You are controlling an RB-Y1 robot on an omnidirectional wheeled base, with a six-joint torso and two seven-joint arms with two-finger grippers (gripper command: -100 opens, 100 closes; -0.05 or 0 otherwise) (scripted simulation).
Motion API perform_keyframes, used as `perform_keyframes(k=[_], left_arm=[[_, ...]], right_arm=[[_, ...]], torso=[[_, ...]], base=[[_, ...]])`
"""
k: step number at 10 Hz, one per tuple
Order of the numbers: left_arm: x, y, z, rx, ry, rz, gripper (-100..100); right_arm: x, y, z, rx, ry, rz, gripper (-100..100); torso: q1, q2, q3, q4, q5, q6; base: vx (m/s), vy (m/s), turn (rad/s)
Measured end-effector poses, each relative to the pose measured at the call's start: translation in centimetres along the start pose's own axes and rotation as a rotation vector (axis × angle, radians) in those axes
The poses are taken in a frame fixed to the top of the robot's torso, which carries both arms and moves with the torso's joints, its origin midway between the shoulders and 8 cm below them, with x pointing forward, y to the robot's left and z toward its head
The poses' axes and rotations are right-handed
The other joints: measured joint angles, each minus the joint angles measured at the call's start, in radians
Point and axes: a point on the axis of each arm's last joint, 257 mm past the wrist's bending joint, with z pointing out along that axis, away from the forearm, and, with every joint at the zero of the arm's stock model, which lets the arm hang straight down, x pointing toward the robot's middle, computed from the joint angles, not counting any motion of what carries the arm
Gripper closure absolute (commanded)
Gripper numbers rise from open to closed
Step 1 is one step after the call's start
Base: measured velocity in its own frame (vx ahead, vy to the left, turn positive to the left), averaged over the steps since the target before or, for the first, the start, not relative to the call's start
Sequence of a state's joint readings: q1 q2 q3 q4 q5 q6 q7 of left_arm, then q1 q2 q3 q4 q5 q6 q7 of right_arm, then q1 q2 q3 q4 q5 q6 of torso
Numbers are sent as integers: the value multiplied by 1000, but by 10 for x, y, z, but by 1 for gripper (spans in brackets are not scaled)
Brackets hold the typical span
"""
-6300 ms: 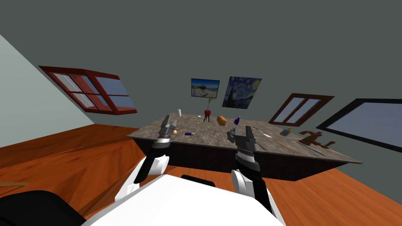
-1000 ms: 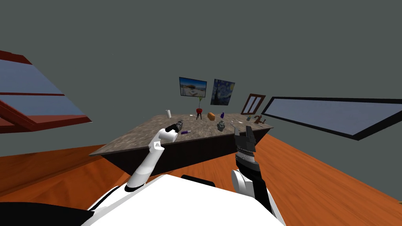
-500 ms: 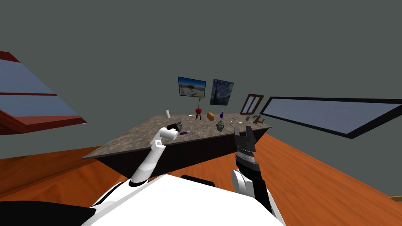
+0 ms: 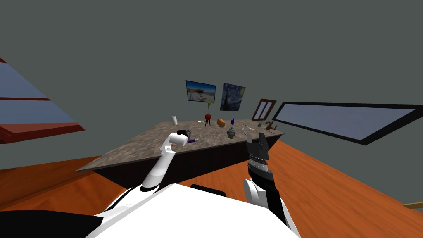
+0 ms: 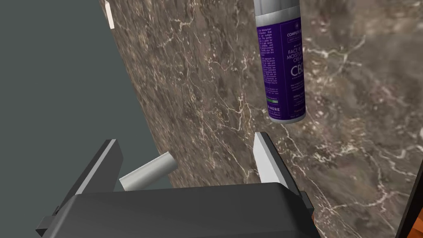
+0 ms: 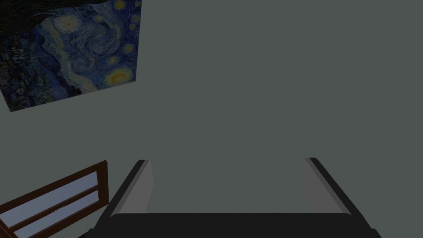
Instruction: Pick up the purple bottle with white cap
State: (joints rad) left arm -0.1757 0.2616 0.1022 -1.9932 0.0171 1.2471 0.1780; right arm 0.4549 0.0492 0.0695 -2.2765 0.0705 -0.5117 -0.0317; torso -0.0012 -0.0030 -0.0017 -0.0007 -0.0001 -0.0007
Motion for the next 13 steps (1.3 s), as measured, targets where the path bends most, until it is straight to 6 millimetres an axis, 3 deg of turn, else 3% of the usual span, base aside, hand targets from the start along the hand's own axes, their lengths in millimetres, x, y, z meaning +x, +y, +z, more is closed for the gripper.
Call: perform_keyframes(k=[8, 13], left_arm=[[-16, 53, 8, -235, -48, -100, -100], [-27, 97, 7, -413, -83, -192, -100]], right_arm=[[0, 0, 0, 0, 0, 0, 0], [0, 0, 0, 0, 0, 0, 0]], torso=[[0, -1, 0, 0, 0, 0], [-1, -3, -2, -1, 0, 0]], base=[[52, -22, -8], [80, -32, 7]])
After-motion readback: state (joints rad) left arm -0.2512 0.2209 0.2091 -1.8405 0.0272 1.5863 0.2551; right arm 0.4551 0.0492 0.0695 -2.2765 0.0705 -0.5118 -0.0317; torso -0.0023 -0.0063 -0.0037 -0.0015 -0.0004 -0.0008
